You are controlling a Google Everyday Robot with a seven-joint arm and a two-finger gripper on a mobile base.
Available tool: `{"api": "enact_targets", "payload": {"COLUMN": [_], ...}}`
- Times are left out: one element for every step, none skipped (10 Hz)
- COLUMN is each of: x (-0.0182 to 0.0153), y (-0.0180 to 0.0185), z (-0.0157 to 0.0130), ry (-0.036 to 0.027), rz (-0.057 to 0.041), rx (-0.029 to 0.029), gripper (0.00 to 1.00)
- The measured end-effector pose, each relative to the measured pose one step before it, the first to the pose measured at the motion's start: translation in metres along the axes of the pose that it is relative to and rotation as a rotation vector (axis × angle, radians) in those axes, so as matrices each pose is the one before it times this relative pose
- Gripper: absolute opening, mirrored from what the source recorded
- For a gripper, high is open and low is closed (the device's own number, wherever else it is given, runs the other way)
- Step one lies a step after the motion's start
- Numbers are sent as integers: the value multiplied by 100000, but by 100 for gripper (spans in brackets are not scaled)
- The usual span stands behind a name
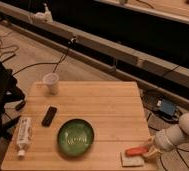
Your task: Place the pepper in the ceramic bowl
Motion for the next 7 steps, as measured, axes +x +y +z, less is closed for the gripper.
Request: {"api": "enact_targets", "payload": {"x": [-93, -387, -699, -925, -1079, -1555, -1843], "y": [-494, -402, -541, -700, -806, -1115, -1210], "z": [-838, -549, -625, -615, -556, -594, -415], "ry": [3021, 1844, 2156, 2311, 1878, 1644, 467], "rz": [648, -192, -806, -1277, -1618, -2356, -2624], "rx": [2142, 1159, 1026, 986, 705, 807, 630], "gripper": [19, 19, 19, 19, 19, 19, 19]}}
